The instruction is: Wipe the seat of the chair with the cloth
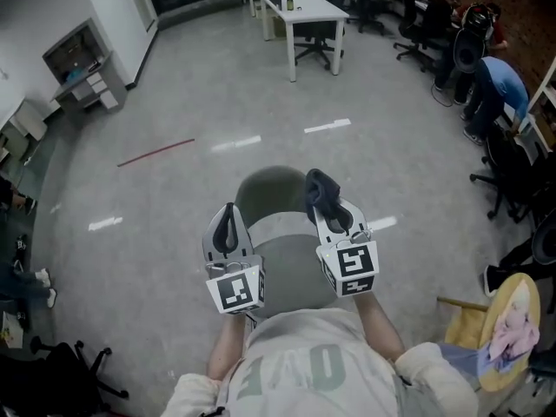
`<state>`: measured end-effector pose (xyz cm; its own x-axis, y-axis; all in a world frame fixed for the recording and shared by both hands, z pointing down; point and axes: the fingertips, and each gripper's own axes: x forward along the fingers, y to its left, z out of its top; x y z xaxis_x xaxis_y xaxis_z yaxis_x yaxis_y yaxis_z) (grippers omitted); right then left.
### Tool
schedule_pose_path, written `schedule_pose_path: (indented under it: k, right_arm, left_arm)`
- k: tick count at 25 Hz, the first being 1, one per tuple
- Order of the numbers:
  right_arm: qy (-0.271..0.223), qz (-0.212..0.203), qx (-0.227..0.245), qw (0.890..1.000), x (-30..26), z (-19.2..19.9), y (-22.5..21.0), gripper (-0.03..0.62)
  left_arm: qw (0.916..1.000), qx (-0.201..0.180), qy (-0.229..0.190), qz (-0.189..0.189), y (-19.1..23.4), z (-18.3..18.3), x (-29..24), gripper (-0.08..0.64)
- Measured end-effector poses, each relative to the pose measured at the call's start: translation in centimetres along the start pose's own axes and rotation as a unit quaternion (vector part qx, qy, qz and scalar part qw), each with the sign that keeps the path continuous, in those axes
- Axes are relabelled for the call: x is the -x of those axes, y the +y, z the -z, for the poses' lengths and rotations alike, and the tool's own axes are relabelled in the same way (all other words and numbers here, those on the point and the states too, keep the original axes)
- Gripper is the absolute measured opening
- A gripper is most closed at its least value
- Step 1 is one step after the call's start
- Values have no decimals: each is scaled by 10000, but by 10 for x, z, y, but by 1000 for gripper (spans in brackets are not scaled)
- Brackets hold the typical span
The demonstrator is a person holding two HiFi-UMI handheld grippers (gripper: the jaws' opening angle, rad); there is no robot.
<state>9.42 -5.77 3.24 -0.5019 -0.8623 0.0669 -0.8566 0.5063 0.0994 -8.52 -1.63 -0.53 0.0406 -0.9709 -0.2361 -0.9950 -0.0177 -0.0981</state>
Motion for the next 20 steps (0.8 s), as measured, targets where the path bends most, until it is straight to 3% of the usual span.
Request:
schedule_pose_path:
  k: [11, 20]
  right_arm:
    - [-259, -119, -180, 9994, 11, -14, -13, 49]
    - [-176, -389, 42, 9991, 12, -14, 18, 49]
  left_arm:
    - [9998, -143, -138, -26, -17, -20, -10, 16]
    - [9997, -121, 65, -220, -2, -19, 4, 16]
